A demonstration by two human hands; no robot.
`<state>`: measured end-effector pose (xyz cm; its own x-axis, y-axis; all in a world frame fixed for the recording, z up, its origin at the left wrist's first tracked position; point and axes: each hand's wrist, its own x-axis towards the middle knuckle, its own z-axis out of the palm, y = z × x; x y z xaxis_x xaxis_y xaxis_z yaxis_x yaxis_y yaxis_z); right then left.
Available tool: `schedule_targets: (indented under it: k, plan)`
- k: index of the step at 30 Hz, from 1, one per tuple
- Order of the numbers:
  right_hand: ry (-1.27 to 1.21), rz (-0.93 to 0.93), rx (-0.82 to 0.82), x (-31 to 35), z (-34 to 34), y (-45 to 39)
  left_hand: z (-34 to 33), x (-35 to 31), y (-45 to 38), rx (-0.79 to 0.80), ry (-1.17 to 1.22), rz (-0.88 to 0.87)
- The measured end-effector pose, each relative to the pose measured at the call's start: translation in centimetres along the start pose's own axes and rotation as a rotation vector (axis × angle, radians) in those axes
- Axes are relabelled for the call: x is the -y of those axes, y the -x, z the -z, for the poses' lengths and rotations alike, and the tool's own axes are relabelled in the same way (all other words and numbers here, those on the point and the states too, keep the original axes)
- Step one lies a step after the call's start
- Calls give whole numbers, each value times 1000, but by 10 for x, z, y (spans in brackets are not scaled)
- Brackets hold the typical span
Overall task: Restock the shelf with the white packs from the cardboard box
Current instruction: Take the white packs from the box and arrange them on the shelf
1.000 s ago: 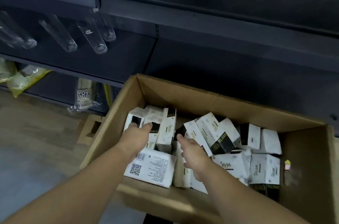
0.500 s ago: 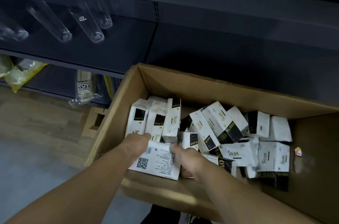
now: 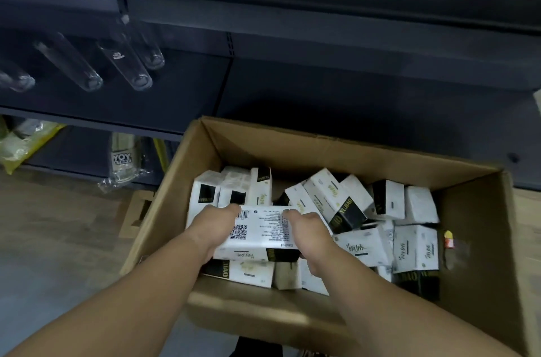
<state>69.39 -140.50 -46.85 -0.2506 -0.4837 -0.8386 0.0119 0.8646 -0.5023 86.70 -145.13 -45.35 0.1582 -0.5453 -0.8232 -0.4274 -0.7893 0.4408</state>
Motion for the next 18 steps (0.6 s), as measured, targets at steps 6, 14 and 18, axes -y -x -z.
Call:
schedule_targets:
  k: [6, 14, 18]
  plan:
    - [-129, 82, -39, 2, 32, 14, -20, -10, -3, 25, 176, -92]
    - [-219, 249, -127, 8, 99, 43, -61, -57, 74, 94, 188, -193]
    - [-294, 307, -147, 12, 132, 63, -80, -75, 108, 105, 179, -276]
